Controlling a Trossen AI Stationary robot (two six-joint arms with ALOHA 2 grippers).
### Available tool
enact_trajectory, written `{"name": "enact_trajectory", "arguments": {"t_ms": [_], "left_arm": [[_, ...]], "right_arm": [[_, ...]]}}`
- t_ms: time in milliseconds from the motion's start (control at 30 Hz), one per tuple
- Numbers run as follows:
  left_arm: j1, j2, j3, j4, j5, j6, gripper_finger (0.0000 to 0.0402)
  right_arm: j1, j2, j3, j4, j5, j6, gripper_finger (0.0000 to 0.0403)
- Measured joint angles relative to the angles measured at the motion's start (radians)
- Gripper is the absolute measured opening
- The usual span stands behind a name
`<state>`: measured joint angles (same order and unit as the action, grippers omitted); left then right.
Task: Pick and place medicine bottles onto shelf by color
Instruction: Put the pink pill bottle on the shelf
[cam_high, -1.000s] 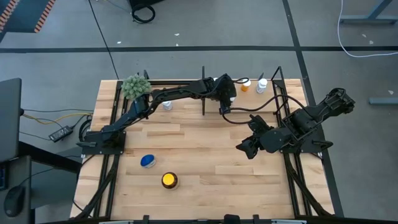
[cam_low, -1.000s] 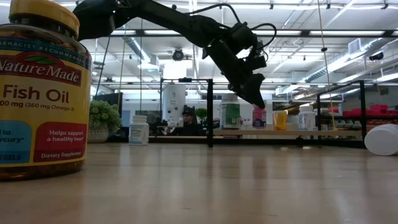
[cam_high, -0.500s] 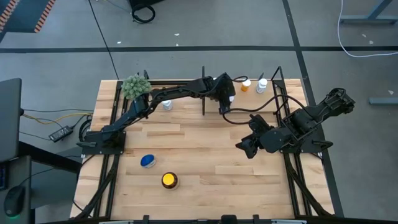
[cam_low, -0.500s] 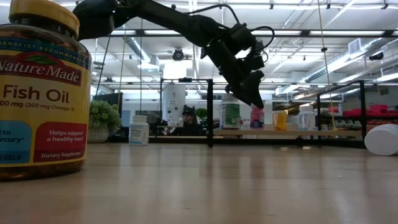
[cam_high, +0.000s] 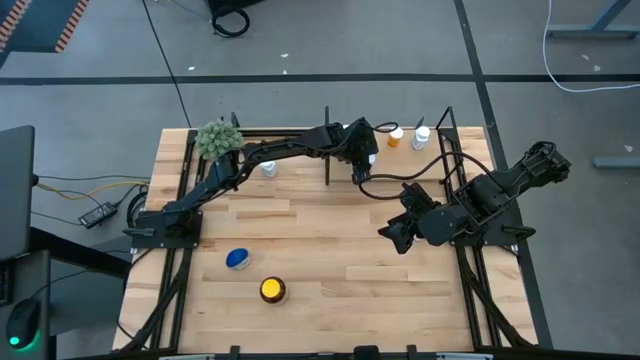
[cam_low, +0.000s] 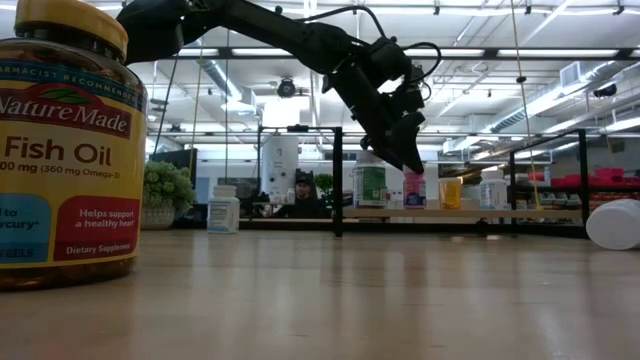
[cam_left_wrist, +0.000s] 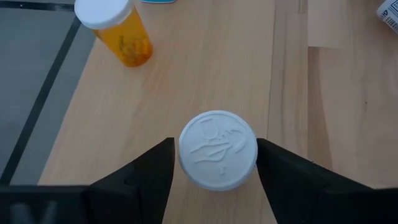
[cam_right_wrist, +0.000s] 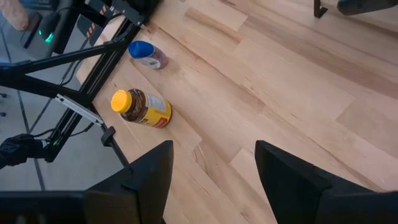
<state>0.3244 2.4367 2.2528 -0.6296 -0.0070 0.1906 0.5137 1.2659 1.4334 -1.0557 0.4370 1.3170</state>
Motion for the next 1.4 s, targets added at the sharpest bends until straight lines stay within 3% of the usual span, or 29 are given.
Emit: {"name": "enact_trajectory", "arguments": {"t_ms": [433,700,867,1100,1300,1400], "left_arm": [[0.001,-0.027,-0.002,0.003,0.017,0.032,0.0305],[0.003,-0.081,-0.002,-0.153,-0.017,0.038,0.0322],[0.003,-0.168,-0.002,-0.265,-0.019,0.036,0.0306],[-0.014,-0.327,-0.001,-0.27,-0.001,-0.027,0.027],[-0.033,-0.45,-0.001,-0.274,0.004,-0.077,0.0216],[-0.037,-0.499,-0.001,-0.283,0.004,-0.115,0.0181]], "right_arm": [[0.0,0.0,0.0,0.0,0.002,-0.01,0.0234],[0.012,0.009,0.0,-0.058,0.069,-0.072,0.0227],[0.037,0.026,0.0,-0.129,0.121,-0.136,0.017],[0.016,0.027,0.0,-0.162,0.106,-0.169,0.0016],[0.006,0.043,0.0,-0.142,-0.017,-0.183,0.0008],[-0.007,0.081,-0.008,-0.21,0.021,-0.283,0.0007]]}}
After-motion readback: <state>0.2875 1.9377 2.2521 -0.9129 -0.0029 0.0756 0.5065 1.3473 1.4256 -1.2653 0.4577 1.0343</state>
